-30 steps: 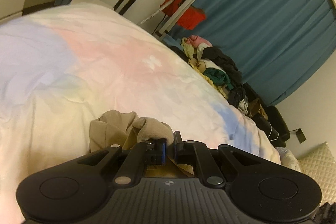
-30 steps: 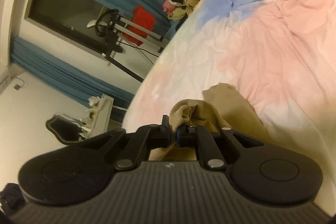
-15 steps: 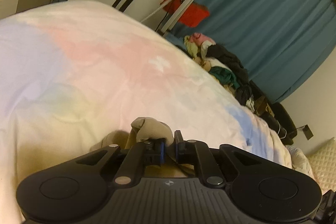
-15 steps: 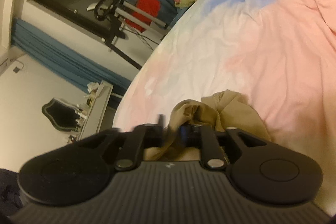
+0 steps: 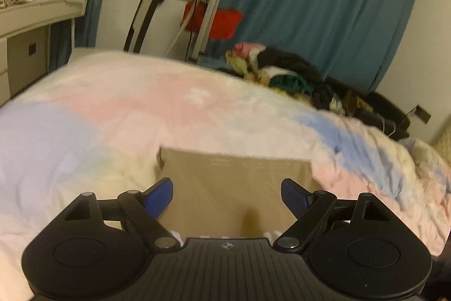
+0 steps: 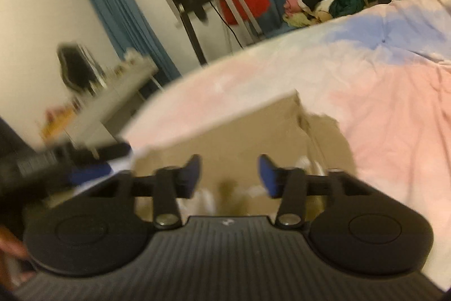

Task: Fold clothes
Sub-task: 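Press both open grippers on the folded shirt to flatten it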

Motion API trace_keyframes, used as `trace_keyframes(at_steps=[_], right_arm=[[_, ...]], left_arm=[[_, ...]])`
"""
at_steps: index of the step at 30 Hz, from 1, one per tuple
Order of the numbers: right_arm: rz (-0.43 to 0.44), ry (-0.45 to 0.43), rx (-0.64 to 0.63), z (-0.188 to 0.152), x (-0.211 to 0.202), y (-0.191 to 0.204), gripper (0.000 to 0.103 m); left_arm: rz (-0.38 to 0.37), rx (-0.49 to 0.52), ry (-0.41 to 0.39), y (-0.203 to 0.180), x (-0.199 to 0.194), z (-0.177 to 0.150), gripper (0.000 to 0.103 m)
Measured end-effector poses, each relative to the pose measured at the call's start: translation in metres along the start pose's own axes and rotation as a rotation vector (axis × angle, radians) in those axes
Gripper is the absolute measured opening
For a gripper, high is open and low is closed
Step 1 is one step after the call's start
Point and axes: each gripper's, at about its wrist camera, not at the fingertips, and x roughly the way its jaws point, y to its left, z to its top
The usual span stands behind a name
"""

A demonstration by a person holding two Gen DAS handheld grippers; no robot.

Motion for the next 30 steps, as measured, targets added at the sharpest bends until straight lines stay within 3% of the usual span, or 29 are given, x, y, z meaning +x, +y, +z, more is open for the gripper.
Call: trace_keyframes(at_steps=[4, 11, 21, 30], right_arm=[[-0.047, 0.014, 0.013, -0.004, 0.024, -0.011, 0.028], [-0.077, 0.034, 0.029, 0.004, 0.055, -0.022, 0.025], [-0.073, -0.032, -0.042, 0.01, -0.003, -0.003, 0.029], [-0.132, 0.002, 0.012, -0.006, -0.053, -0.005, 0.029]], left_arm=[[0.053, -0.008, 0.096, 0.003, 0.036, -0.011, 0.083], [0.098, 0.044, 0.108, 0.0, 0.058, -0.022, 0.083], [0.037, 0.097, 0.077, -0.012, 0.006, -0.031, 0.081], [0.038, 0.111, 0.091, -0.017, -0.014, -0.046, 0.081]])
